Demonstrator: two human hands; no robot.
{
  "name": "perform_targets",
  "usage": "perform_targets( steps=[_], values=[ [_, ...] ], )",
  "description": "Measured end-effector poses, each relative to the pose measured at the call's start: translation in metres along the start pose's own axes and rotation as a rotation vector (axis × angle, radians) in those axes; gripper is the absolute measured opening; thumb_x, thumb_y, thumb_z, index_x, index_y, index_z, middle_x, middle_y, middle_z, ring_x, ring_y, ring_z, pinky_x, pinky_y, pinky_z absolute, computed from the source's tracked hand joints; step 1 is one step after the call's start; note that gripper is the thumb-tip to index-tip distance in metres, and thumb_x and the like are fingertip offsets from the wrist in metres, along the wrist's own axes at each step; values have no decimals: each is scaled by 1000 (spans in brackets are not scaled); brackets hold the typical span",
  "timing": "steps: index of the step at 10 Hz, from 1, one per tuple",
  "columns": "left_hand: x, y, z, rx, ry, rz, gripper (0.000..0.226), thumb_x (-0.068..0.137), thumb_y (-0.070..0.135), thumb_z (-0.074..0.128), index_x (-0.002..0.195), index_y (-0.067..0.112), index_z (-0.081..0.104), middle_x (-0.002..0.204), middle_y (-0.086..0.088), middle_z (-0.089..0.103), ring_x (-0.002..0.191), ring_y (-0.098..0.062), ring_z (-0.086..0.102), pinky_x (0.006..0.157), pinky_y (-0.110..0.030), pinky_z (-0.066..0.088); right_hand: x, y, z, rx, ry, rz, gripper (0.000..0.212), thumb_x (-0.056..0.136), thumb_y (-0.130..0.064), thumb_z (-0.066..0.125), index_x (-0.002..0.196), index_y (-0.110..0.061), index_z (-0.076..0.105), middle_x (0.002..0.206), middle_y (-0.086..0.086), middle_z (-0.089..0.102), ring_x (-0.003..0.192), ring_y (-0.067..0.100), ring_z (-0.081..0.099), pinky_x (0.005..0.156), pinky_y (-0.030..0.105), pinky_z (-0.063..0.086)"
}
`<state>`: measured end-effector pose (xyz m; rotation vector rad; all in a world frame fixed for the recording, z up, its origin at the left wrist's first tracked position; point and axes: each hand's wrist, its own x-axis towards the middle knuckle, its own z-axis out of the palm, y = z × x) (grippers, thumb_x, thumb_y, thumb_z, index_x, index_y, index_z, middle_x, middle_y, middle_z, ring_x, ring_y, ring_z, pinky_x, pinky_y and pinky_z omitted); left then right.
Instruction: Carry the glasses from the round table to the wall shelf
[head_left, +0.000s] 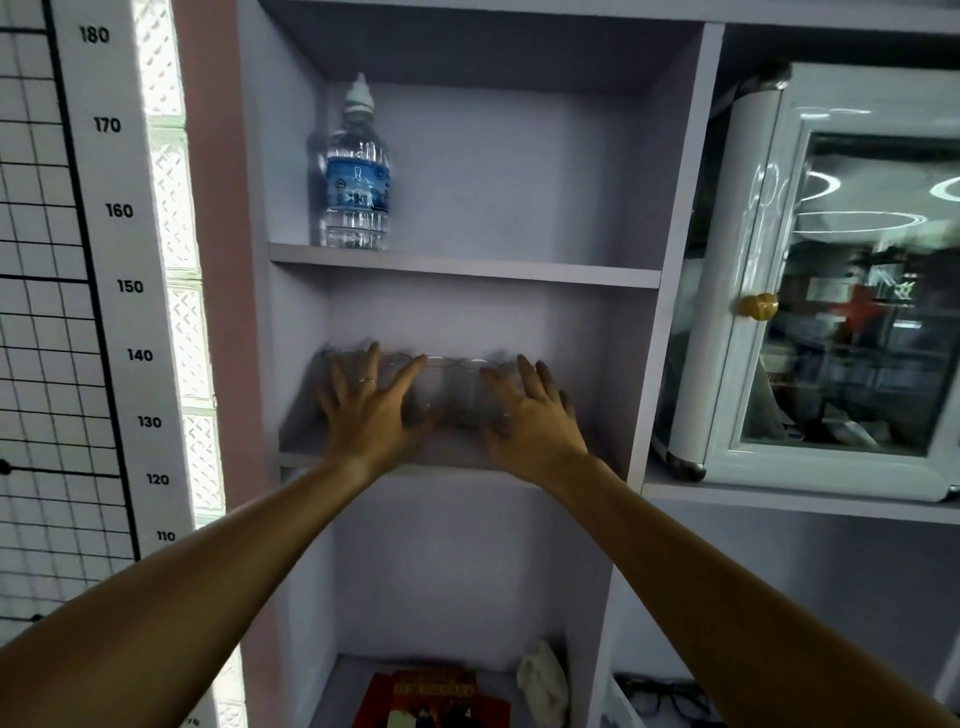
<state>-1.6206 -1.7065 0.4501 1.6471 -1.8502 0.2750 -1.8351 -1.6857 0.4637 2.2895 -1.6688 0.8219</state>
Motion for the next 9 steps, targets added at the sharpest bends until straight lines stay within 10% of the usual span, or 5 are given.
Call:
perform_targets(
  steps=[3, 6, 9],
  values=[
    [21, -3, -16, 22, -194, -8, 92, 68, 87, 47, 147, 58, 8, 165, 0, -8, 145, -48, -19, 115, -69, 2, 22, -4, -2, -30, -109, 76, 82, 88, -50, 57, 154, -40, 8, 167, 3, -4, 151, 32, -12, 120, 55, 11],
    [-12, -31, -36, -109, 36, 123, 63, 81, 56, 62, 135, 25, 50, 140, -10, 54, 127, -36, 49, 102, -44, 41, -9, -43, 1, -49, -49, 34, 66, 89, -45, 54, 149, -32, 28, 162, 5, 18, 150, 32, 10, 115, 59, 19],
    [-56, -41, -27, -96, -226, 235, 60, 86, 64, 51, 132, 26, 54, 139, 0, 55, 125, -22, 51, 102, -37, 40, -83, -55, -6, -13, -194, 223, 65, 89, -46, 57, 148, -29, 37, 154, 3, 39, 141, 28, 34, 115, 48, 28]
  ],
)
